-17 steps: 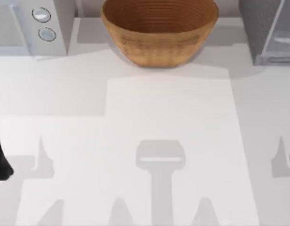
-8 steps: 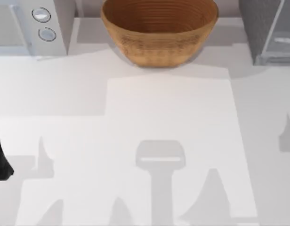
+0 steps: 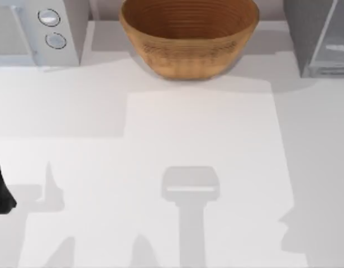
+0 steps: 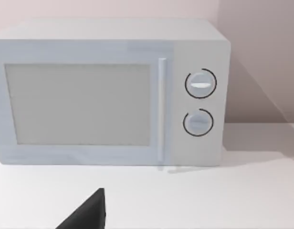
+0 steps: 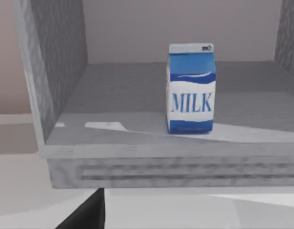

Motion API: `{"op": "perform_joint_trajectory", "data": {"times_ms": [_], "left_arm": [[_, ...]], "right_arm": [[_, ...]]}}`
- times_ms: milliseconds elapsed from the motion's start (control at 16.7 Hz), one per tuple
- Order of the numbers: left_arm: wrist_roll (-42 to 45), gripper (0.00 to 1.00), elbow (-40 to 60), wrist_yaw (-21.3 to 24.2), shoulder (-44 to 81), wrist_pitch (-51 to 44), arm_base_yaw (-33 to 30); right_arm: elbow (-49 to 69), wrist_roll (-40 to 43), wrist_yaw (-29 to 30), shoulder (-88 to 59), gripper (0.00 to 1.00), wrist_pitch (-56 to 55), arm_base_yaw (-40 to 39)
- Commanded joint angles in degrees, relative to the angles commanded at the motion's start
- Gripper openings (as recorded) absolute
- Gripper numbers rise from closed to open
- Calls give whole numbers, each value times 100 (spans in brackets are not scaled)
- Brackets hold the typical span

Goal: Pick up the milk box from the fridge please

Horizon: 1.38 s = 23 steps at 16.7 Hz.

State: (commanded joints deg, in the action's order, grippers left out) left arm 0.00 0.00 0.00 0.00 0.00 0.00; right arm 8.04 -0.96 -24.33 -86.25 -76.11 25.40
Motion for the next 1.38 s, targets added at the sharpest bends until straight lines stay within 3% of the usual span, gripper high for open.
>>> {"op": "perform_joint_trajectory", "data": {"times_ms": [360,780,1080,1380], "left_arm": [[0,100,0,0,0,0,0],[0,100,0,0,0,0,0],[0,100,0,0,0,0,0],[0,100,0,0,0,0,0]], "right_arm": [[233,-8,-481,-1551,100,-1565,486],[242,-6,-494,-1646,100,-1642,493],[1169,3,73,-2402,100,-1393,318],[3265,17,752,-3691,100,-731,-460]]}}
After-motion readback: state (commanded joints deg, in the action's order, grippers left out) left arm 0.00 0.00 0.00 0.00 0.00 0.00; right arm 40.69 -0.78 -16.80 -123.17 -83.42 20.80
